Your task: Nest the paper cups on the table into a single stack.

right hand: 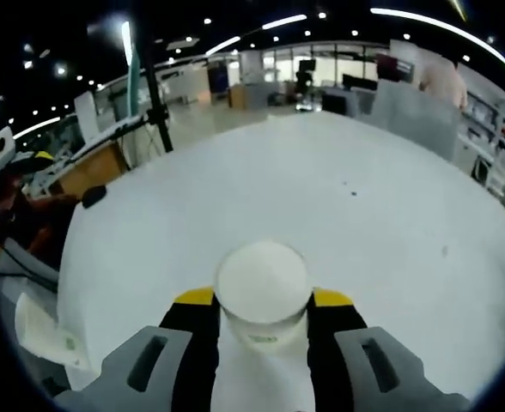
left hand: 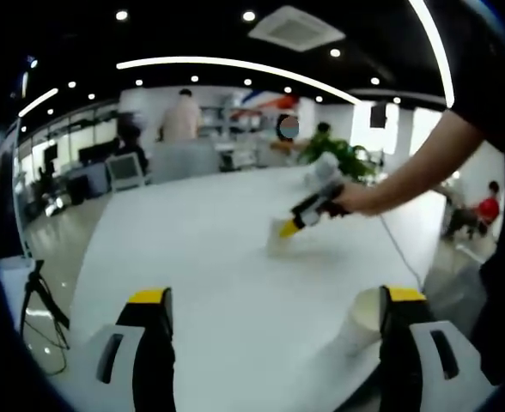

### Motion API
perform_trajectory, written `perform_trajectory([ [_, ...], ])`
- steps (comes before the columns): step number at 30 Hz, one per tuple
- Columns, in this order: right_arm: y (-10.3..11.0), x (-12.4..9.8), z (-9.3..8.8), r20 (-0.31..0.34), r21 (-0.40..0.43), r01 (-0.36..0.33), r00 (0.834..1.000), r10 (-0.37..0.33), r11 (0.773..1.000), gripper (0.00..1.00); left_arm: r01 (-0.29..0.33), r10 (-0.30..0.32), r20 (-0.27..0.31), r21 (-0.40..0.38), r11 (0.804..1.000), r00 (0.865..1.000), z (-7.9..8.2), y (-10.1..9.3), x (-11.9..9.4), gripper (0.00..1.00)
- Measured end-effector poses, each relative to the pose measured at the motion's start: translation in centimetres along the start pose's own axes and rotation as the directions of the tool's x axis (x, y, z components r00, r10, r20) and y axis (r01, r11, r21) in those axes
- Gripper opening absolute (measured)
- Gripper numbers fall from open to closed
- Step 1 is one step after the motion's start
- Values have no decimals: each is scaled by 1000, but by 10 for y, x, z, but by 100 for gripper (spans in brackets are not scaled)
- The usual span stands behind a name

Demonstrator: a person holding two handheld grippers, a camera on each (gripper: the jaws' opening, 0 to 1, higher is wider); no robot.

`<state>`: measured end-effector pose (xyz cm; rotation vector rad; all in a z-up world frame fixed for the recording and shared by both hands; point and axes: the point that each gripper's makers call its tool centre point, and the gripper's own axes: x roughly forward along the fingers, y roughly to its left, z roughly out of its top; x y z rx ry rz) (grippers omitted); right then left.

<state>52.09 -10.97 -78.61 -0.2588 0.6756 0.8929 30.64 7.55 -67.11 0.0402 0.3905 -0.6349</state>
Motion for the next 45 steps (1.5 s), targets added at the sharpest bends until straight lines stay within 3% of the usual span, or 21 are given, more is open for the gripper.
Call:
perform_trajectory([
  [12,13,-43,33,102,31,22,994,-26,999,36,57,-57,33,15,998,998,12,-9,5,100],
  [23,38,-95,64,235,82,17,971,-36,996,36,140,-141,31,34,990,990,13,-25,10,100],
  [34,95,-152,88,345,61,-8,938,-14,998,36,206,-207,16,48,977,978,13,-34,9,99],
  [40,115,-168,89,369,64,-13,929,-11,998,36,249,-250,34,31,968,968,20,-43,10,98],
  [45,129,-180,91,411,91,-38,912,-3,995,36,279,-280,45,29,960,959,26,-47,13,96],
])
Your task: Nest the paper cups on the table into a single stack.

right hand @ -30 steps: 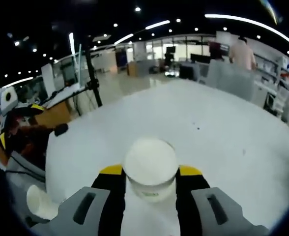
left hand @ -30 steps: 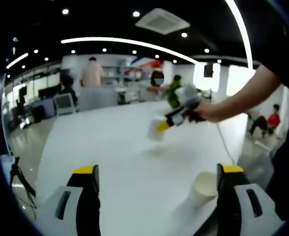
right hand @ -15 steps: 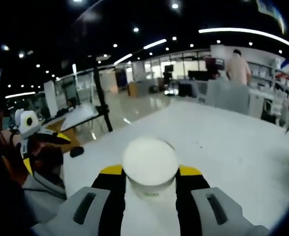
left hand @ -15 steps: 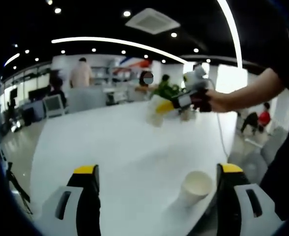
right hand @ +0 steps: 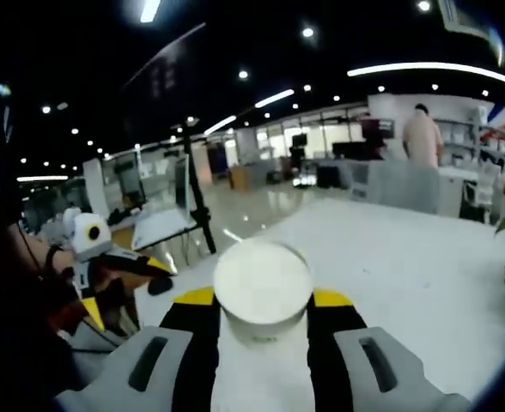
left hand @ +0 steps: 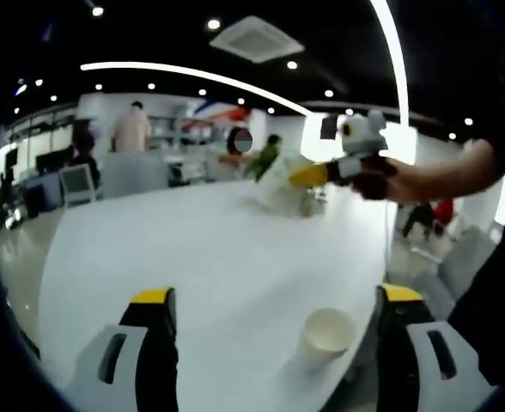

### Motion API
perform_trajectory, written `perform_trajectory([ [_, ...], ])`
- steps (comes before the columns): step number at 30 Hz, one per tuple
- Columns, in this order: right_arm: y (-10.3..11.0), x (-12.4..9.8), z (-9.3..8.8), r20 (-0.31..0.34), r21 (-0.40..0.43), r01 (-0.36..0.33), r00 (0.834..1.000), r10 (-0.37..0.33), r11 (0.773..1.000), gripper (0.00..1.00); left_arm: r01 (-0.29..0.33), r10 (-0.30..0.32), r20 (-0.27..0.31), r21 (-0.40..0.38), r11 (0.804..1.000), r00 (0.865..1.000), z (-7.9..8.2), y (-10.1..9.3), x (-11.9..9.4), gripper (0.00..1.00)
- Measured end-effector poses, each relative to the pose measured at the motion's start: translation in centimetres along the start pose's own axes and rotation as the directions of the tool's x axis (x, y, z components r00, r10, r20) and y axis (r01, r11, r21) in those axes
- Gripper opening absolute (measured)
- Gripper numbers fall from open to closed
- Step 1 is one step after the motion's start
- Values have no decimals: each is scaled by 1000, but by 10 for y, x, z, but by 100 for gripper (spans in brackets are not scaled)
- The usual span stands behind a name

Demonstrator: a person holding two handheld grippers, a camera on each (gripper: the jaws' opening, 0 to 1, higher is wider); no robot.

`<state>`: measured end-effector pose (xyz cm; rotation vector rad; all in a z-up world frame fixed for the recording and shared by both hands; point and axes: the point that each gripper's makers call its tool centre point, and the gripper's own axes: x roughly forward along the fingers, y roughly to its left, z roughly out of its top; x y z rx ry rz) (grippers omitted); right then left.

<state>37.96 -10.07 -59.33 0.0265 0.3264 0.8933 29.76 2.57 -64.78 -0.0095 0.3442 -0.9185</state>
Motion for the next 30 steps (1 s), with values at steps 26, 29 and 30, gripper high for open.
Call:
perform_trajectory([
  [26,60,-12,-30,62,183,-50,997,39,982,36,186,-182,49,-83,979,982,10,-40,17,87],
  [29,65,-11,-30,67,191,-57,997,44,980,36,190,-187,47,-71,979,981,9,-44,16,83],
  [30,66,-11,-30,70,194,-60,996,48,979,36,191,-189,48,-65,979,981,9,-46,16,81],
])
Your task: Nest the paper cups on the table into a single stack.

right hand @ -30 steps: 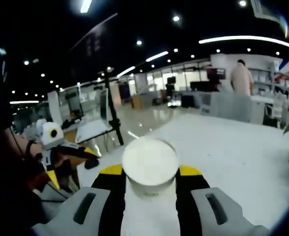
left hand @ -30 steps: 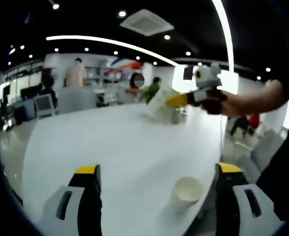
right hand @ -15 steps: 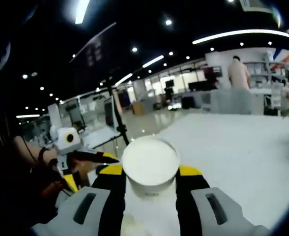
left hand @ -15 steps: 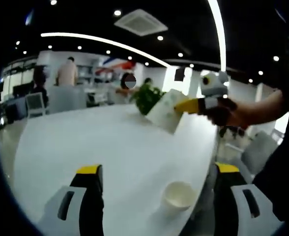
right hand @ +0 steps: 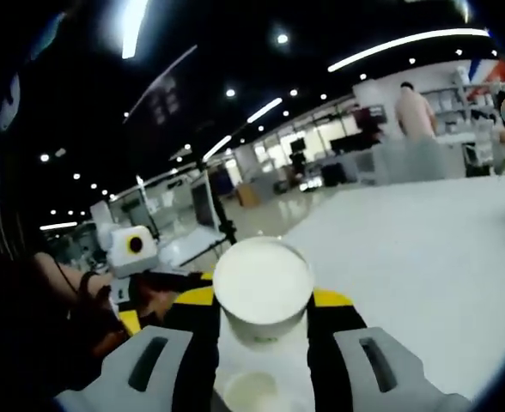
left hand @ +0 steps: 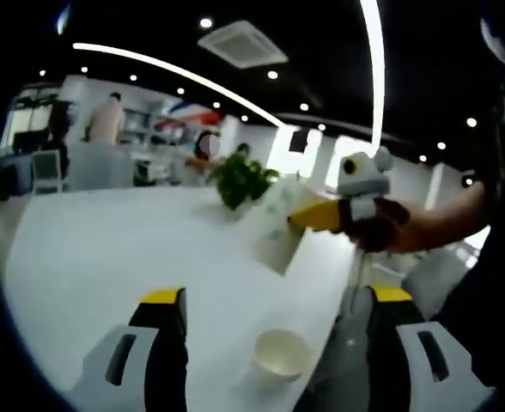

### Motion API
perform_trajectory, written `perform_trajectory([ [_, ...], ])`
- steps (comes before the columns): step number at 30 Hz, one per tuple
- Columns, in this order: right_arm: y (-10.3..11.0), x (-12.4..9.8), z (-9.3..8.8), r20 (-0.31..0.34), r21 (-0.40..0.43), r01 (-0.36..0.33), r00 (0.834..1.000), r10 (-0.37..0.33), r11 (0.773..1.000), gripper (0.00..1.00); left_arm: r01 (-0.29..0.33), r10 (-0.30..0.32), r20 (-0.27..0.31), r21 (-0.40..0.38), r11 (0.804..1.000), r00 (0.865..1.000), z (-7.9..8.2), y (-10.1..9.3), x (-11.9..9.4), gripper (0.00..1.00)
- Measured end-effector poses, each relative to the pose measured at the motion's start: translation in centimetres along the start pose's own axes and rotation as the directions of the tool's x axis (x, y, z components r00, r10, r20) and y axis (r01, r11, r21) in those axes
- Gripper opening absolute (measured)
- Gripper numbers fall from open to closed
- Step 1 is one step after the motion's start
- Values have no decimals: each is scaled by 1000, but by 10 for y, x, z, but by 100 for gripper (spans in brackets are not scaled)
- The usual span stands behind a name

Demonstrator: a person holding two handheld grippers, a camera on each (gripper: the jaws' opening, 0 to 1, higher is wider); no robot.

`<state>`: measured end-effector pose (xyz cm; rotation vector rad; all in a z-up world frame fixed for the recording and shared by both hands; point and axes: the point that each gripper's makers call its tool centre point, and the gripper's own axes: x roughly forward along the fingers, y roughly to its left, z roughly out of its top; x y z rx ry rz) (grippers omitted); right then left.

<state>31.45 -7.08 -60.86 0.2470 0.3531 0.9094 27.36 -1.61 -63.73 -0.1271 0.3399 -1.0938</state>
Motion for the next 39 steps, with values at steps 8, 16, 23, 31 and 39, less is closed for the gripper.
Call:
perform_trajectory([
  [8,10,3,-6,9,37,-24,1000,24,999,36,22,-21,24,-23,999,999,2,-4,1,77],
  [16,21,4,-7,34,77,-64,998,62,995,36,62,-59,38,-73,995,998,3,-16,3,71],
  [23,29,7,-10,44,103,-91,995,87,990,36,89,-83,63,-104,991,995,6,-25,7,68],
  [31,36,5,-10,71,153,-132,990,122,979,36,145,-121,151,-160,976,981,21,-32,3,58],
  [39,42,4,-12,84,194,-169,984,156,966,36,173,-126,210,-228,958,970,28,-31,-4,48],
])
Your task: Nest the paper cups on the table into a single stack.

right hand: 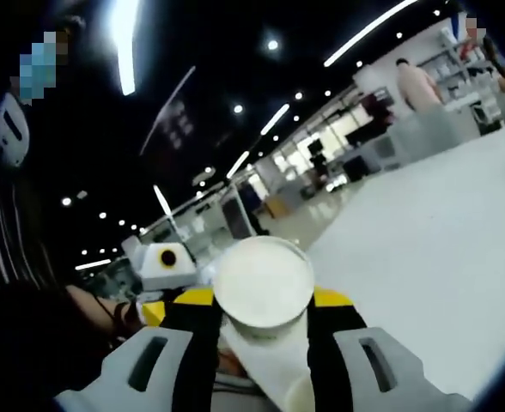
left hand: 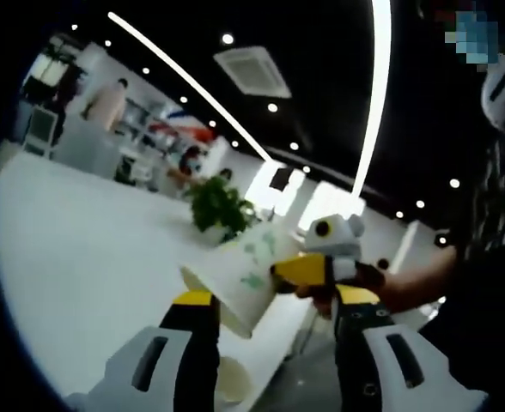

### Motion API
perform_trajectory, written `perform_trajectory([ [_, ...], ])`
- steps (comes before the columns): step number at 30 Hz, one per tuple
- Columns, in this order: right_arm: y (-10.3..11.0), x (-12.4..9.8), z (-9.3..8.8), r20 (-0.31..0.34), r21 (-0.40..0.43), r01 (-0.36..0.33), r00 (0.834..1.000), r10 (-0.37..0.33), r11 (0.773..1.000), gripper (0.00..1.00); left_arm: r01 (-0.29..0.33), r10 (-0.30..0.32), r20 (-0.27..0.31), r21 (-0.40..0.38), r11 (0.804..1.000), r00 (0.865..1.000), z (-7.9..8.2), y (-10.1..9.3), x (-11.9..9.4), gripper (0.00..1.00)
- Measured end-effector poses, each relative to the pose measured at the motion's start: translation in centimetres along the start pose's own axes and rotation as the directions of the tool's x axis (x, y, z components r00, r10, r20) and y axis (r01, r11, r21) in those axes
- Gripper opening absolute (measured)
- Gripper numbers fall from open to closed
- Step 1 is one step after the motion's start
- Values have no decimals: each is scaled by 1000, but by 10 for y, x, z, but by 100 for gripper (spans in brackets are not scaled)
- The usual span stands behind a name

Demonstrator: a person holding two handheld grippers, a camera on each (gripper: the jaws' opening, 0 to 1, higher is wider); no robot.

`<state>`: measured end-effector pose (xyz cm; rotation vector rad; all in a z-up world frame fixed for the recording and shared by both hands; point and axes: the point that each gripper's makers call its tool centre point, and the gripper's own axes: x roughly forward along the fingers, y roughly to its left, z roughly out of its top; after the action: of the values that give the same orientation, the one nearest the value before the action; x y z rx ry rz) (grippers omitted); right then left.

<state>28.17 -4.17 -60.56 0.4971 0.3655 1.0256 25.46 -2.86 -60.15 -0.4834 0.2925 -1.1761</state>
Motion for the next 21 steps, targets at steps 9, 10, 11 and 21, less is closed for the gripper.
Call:
perform_trajectory([
  [9,9,2,4,42,83,-49,998,46,995,36,7,-8,42,14,1000,999,9,-3,-7,33],
  [10,10,2,4,46,87,-54,998,51,995,36,10,-10,39,11,1000,999,9,-3,-7,28],
  [11,11,3,5,48,88,-57,997,53,994,36,13,-13,37,7,1000,999,10,-3,-7,27],
  [21,15,5,7,70,147,-91,994,81,985,36,29,-26,59,-45,999,998,16,-4,-11,16],
])
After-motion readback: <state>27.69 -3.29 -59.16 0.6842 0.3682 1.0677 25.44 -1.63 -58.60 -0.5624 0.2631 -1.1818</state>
